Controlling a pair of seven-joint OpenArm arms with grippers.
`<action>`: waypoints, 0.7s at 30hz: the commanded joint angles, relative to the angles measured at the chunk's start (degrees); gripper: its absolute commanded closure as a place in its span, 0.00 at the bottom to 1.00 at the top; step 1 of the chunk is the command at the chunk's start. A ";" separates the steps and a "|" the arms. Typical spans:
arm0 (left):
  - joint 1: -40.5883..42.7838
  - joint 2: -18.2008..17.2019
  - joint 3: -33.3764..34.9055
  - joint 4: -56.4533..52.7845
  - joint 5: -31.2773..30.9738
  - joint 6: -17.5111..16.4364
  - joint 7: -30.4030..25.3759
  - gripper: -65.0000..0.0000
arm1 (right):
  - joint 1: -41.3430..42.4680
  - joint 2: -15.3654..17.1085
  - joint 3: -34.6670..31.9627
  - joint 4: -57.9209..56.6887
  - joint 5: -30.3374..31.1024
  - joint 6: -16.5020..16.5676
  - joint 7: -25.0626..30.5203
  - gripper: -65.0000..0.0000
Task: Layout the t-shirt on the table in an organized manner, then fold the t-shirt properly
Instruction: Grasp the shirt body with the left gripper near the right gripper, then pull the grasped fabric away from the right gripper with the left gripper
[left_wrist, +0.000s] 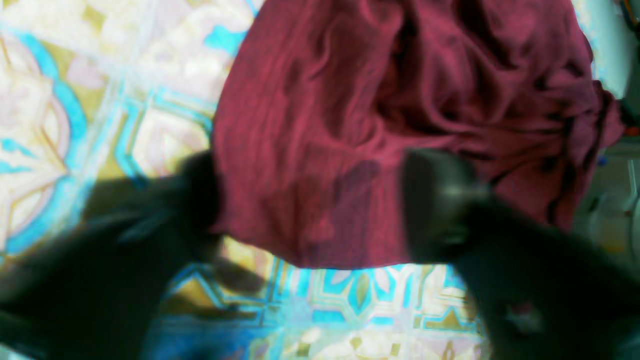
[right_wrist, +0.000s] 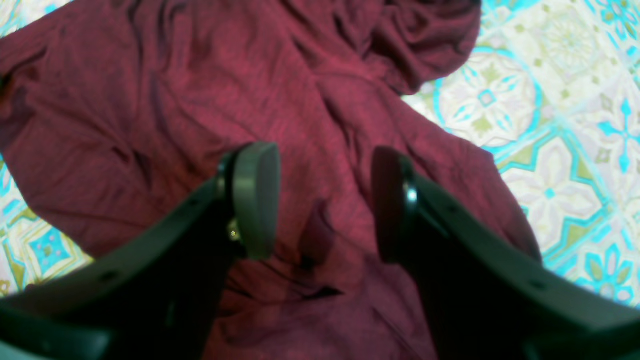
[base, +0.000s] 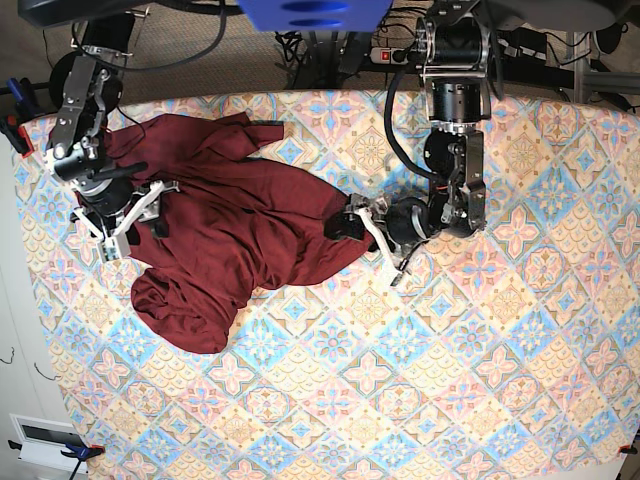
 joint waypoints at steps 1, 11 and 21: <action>-0.56 0.16 0.41 0.48 -0.37 -0.23 0.46 0.63 | 0.61 0.80 0.20 1.13 0.57 0.04 1.21 0.56; 0.67 -3.35 -6.35 6.37 -0.46 -0.23 1.17 1.00 | 0.61 0.80 0.11 1.13 0.57 0.04 1.21 0.56; 15.52 -5.11 -19.45 33.80 -0.54 -0.23 7.32 1.00 | 0.88 0.80 -0.77 1.05 0.66 0.04 1.03 0.56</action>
